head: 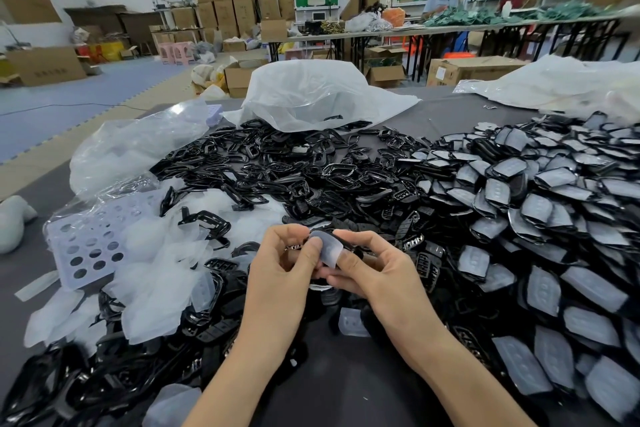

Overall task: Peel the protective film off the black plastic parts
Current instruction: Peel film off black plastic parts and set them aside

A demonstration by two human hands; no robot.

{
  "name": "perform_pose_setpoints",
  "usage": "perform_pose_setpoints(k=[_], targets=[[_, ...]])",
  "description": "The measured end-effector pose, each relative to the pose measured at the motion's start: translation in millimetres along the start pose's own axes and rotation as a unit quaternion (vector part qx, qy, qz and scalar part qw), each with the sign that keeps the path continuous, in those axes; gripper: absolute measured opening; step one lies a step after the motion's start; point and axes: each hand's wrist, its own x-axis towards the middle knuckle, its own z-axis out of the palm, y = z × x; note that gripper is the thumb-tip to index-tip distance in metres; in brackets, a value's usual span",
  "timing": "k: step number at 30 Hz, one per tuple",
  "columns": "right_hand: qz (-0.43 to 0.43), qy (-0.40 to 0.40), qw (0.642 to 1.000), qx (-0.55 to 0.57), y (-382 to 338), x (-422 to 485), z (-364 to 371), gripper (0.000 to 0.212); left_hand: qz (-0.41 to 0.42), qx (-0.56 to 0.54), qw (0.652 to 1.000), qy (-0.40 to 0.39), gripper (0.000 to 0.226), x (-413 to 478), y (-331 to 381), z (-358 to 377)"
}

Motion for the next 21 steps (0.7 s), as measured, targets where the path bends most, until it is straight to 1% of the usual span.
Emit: perform_pose_setpoints(k=[4, 7, 9, 11, 13, 15, 19, 21], targets=[[0.008, -0.005, 1.000, 0.025, 0, 1, -1, 0.024, -0.014, 0.015, 0.999, -0.028, 0.020, 2, 1, 0], [0.006, -0.020, 0.999, 0.037, -1, 2, 0, 0.036, 0.000, 0.040, 0.999, -0.031, 0.014, 2, 3, -2], [-0.006, -0.004, 1.000, 0.016, -1, 2, -1, 0.032, -0.004, 0.022, 0.999, -0.039, 0.012, 2, 4, -3], [-0.018, 0.022, 1.000, -0.011, 0, 3, -3, 0.020, -0.017, -0.017, 0.998, -0.058, 0.017, 1, 6, -3], [-0.022, 0.039, 0.999, -0.025, 1, 4, -7, 0.017, -0.024, -0.037, 0.996, -0.074, 0.023, 0, 6, -2], [-0.022, 0.042, 0.998, -0.032, 1, 5, -9, 0.017, -0.022, -0.024, 0.996, -0.081, 0.025, 0, 6, -1], [-0.028, 0.051, 0.998, -0.033, 2, 8, -11, 0.031, 0.005, 0.041, 0.995, -0.091, 0.023, 0, 5, -1], [-0.031, 0.052, 0.998, -0.033, 3, 10, -12, 0.021, 0.010, 0.046, 0.995, -0.086, 0.025, 0, 5, 0]])
